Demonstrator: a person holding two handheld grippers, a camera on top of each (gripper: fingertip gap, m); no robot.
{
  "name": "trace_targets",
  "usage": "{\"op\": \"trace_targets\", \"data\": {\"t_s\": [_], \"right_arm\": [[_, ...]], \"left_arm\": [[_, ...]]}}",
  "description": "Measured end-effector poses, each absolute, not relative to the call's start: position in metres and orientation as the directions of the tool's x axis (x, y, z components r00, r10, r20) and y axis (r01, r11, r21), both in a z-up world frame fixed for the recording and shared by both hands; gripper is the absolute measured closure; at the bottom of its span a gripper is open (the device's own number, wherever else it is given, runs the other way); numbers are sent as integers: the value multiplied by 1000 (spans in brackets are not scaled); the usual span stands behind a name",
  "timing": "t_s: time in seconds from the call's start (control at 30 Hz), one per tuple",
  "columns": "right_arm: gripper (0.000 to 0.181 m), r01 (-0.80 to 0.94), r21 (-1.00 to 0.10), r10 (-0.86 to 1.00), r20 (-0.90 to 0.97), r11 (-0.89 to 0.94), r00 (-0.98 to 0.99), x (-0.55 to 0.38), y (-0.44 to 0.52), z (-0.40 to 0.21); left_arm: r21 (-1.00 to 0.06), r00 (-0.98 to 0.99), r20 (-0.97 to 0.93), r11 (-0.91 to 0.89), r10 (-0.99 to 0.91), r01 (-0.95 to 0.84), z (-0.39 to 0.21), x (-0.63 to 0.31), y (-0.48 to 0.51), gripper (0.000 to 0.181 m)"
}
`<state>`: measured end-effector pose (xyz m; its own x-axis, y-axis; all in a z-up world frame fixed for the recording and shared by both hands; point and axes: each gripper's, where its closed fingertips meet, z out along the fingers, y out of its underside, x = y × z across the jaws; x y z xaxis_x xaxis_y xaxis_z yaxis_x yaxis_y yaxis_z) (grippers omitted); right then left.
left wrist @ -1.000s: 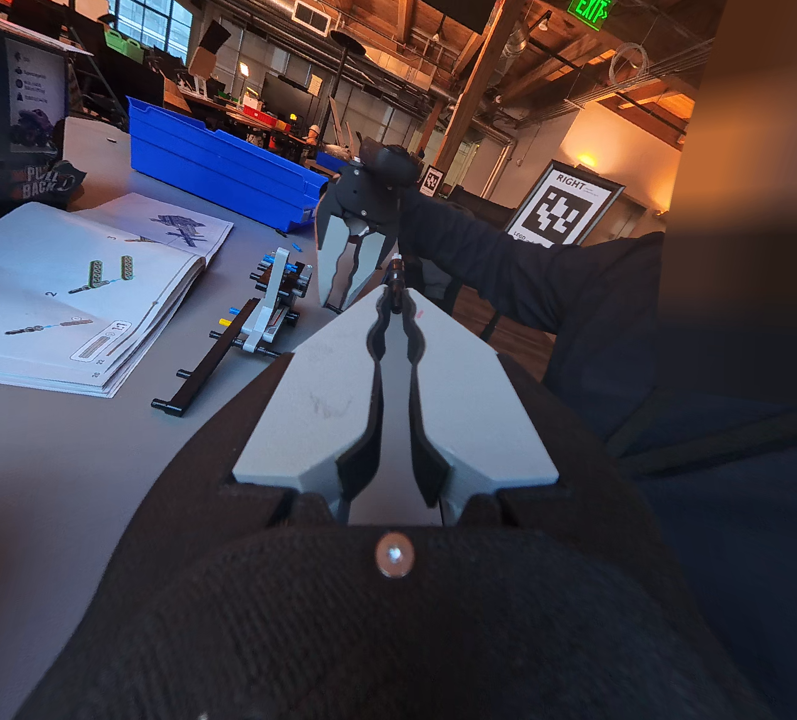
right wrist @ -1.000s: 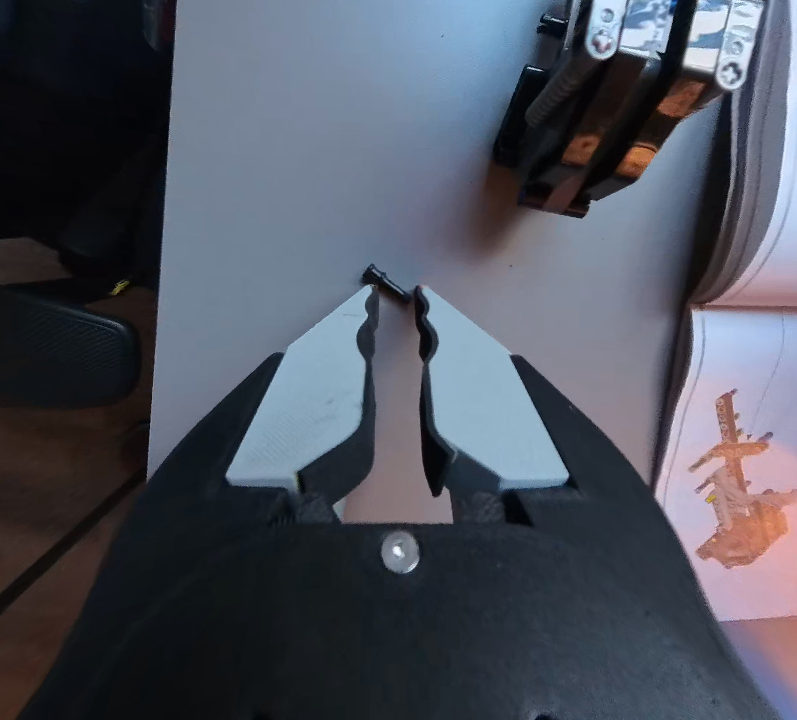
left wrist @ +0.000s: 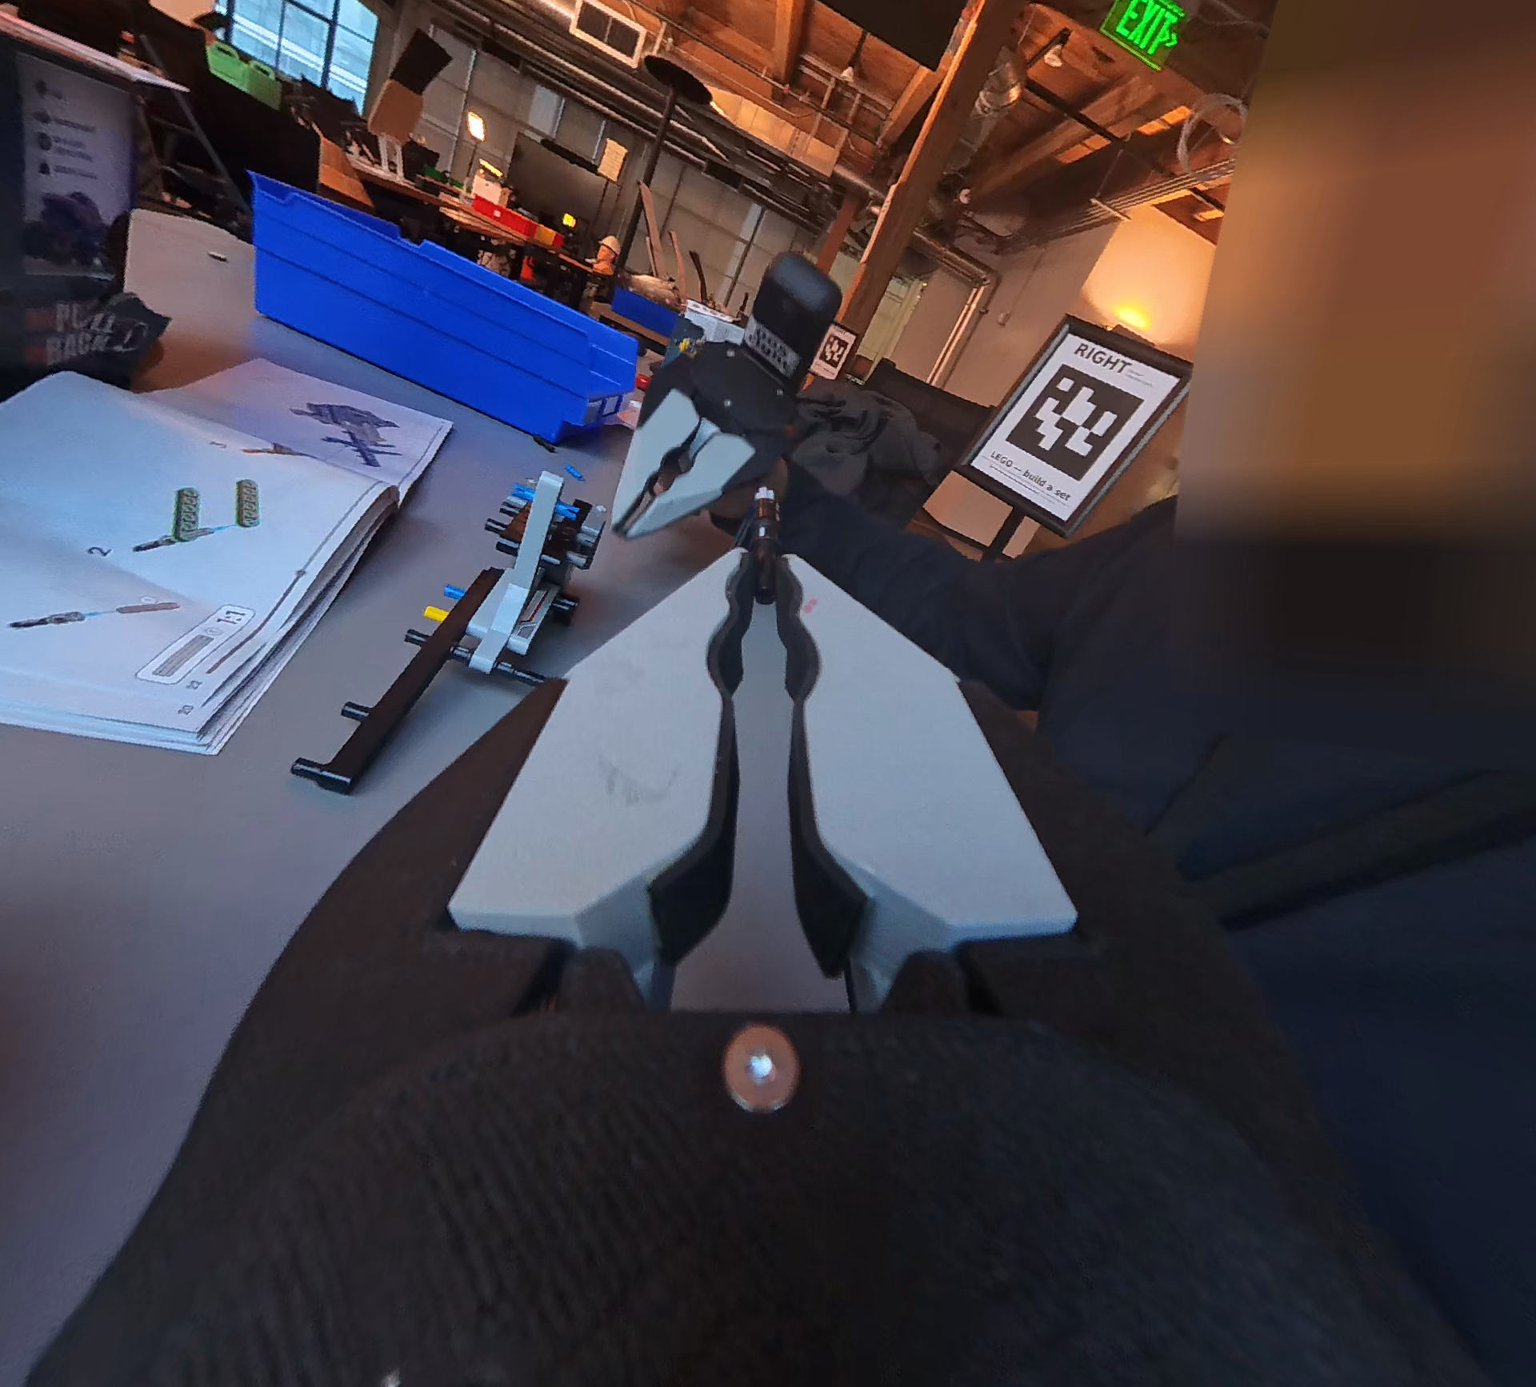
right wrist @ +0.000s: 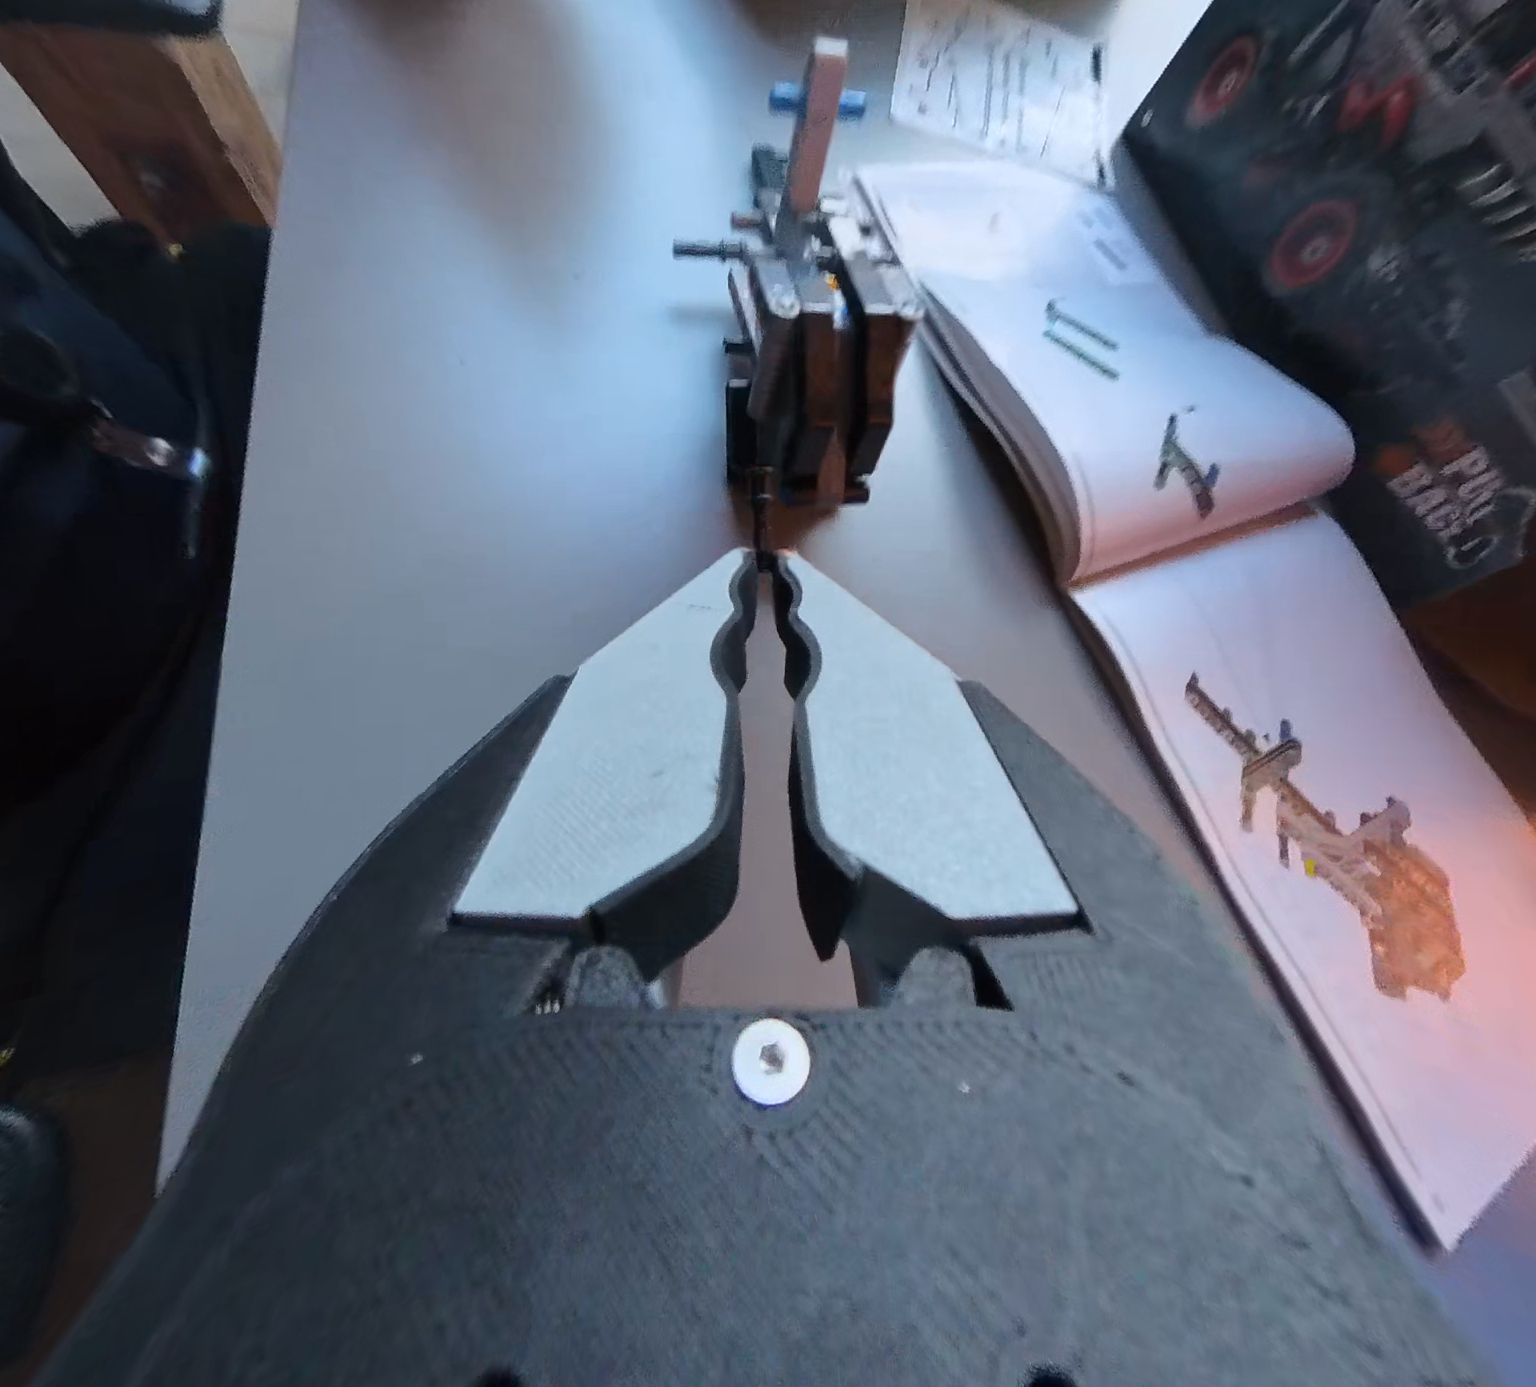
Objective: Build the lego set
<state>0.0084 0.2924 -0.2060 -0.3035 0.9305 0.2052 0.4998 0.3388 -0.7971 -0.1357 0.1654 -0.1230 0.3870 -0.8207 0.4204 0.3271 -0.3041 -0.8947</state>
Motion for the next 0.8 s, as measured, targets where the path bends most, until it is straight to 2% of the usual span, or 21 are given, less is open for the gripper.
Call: {"op": "trace_targets", "data": {"t_s": [0.1, 0.37, 0.63, 0.8], "right_arm": [[180, 400, -865, 934, 187, 304, -305, 3, 292, -191], [180, 331, -906, 935, 157, 265, -319, 3, 280, -177], [180, 420, -832, 911, 221, 363, -349, -3, 266, -204], [180, 380, -854, 908, 218, 355, -359, -14, 253, -195]], "left_arm": [[-894, 394, 427, -317, -814, 316, -125, -134, 168, 178], [-878, 374, 458, -345, -807, 332, -126, -118, 179, 178], [-874, 361, 478, -396, -800, 281, -134, -99, 184, 178], [-869, 380, 493, -422, -783, 258, -140, -97, 188, 178]]}}
